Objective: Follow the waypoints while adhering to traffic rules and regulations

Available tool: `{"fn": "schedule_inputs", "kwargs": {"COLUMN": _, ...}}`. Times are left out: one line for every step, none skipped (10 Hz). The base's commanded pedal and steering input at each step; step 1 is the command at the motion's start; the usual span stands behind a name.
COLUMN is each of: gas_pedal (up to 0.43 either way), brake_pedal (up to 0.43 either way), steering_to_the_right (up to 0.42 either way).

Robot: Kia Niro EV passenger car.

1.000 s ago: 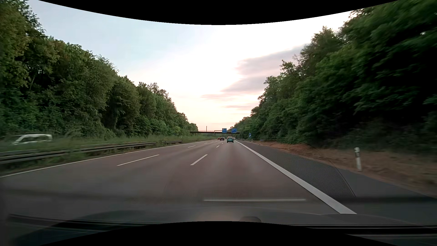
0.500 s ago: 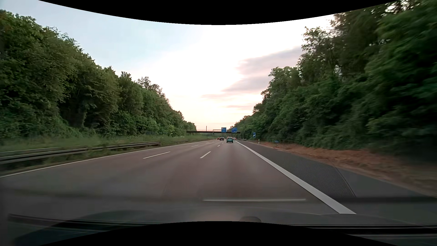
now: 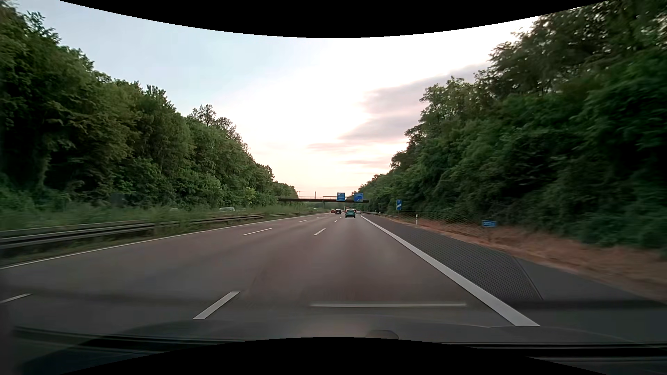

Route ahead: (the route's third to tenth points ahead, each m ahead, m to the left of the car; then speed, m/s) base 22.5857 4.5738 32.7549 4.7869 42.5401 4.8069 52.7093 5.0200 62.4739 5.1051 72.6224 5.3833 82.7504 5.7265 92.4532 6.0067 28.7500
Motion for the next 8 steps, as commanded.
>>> {"fn": "schedule_inputs", "kwargs": {"gas_pedal": 0.177, "brake_pedal": 0.0, "steering_to_the_right": -0.002}}
{"fn": "schedule_inputs", "kwargs": {"gas_pedal": 0.177, "brake_pedal": 0.0, "steering_to_the_right": -0.002}}
{"fn": "schedule_inputs", "kwargs": {"gas_pedal": 0.177, "brake_pedal": 0.0, "steering_to_the_right": -0.003}}
{"fn": "schedule_inputs", "kwargs": {"gas_pedal": 0.177, "brake_pedal": 0.0, "steering_to_the_right": -0.003}}
{"fn": "schedule_inputs", "kwargs": {"gas_pedal": 0.177, "brake_pedal": 0.0, "steering_to_the_right": -0.002}}
{"fn": "schedule_inputs", "kwargs": {"gas_pedal": 0.177, "brake_pedal": 0.0, "steering_to_the_right": -0.003}}
{"fn": "schedule_inputs", "kwargs": {"gas_pedal": 0.177, "brake_pedal": 0.0, "steering_to_the_right": -0.003}}
{"fn": "schedule_inputs", "kwargs": {"gas_pedal": 0.177, "brake_pedal": 0.0, "steering_to_the_right": -0.003}}
